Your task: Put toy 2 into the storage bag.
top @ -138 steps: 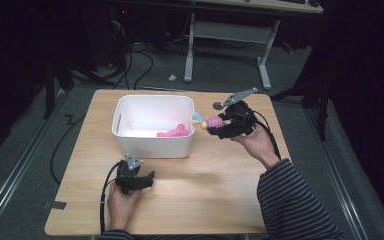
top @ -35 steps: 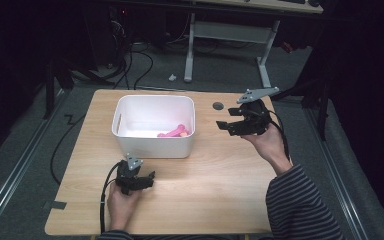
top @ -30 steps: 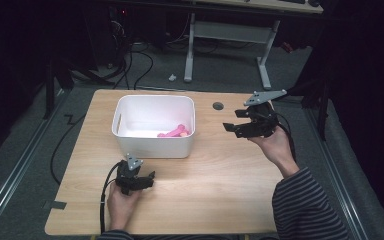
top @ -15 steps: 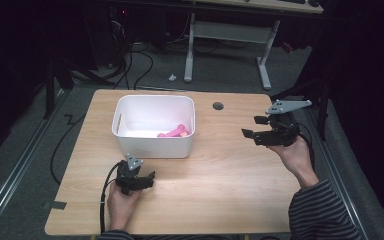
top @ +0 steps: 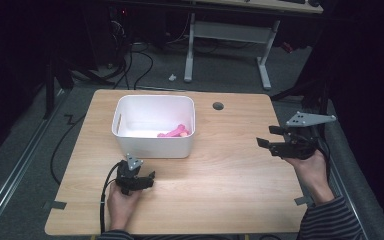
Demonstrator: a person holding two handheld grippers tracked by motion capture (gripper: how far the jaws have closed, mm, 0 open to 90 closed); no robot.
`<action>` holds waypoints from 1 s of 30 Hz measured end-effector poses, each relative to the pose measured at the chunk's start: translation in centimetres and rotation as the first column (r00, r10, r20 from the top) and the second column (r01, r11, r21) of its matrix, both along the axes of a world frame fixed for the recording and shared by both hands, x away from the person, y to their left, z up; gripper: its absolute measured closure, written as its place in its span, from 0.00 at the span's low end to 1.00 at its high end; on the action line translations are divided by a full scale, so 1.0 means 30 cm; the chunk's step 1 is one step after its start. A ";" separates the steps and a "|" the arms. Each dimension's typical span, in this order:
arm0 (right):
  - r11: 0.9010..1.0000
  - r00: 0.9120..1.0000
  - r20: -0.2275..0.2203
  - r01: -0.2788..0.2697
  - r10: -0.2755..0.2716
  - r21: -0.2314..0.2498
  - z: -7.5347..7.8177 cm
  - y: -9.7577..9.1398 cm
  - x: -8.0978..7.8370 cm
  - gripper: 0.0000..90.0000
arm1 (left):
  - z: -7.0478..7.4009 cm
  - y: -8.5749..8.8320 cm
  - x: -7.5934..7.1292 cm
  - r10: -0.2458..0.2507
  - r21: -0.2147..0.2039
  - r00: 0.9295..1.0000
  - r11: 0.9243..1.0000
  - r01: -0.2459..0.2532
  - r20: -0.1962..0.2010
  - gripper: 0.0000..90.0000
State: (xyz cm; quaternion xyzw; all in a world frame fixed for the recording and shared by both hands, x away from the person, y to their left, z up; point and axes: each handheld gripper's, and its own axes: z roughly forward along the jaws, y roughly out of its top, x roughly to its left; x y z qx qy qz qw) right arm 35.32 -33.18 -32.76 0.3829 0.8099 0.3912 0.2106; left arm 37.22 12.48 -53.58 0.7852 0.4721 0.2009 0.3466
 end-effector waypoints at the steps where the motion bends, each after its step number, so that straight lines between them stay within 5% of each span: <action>1: 1.000 1.000 0.000 0.005 -0.005 0.015 -0.005 -0.009 -0.009 0.40 | 0.000 0.000 0.000 0.000 0.000 1.000 1.000 0.000 0.000 0.23; 19: 0.998 0.999 0.021 0.034 -0.036 0.058 -0.078 -0.062 -0.116 0.42 | 0.000 0.000 0.000 0.000 0.000 1.000 1.000 0.000 0.000 0.23; 30: 0.992 0.999 -0.026 0.036 -0.033 0.118 -0.175 -0.048 -0.130 0.43 | 0.000 0.000 0.000 0.000 0.000 1.000 1.000 0.000 0.000 0.23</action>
